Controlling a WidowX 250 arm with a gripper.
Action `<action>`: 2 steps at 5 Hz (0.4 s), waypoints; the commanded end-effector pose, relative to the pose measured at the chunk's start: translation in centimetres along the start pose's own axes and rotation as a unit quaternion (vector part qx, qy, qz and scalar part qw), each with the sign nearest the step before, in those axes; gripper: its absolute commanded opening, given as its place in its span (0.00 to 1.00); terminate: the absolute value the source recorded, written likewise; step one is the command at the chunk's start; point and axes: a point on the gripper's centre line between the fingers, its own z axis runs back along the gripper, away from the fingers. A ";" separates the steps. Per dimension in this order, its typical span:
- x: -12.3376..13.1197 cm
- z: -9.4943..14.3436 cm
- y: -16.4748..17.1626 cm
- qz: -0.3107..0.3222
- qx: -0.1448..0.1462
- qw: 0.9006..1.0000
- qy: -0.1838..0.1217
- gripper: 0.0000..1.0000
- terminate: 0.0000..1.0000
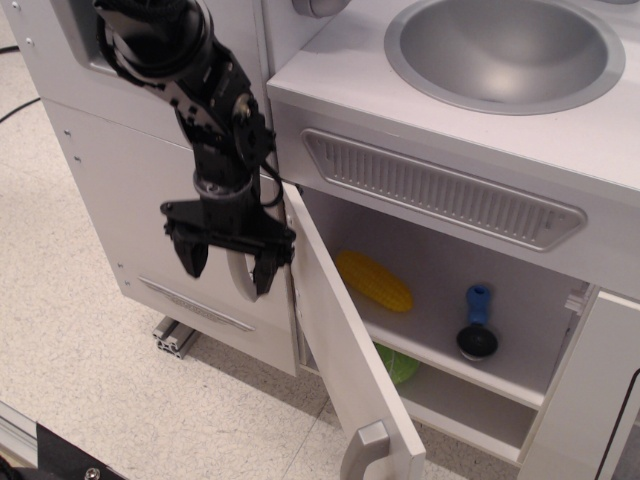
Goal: Close cabinet
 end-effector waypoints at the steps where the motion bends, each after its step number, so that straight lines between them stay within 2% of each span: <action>1: -2.8 0.4 0.4 -0.090 -0.003 0.996 -0.020 1.00 0.00; 2: -5.3 -0.1 -1.0 -0.146 -0.001 0.989 -0.015 1.00 0.00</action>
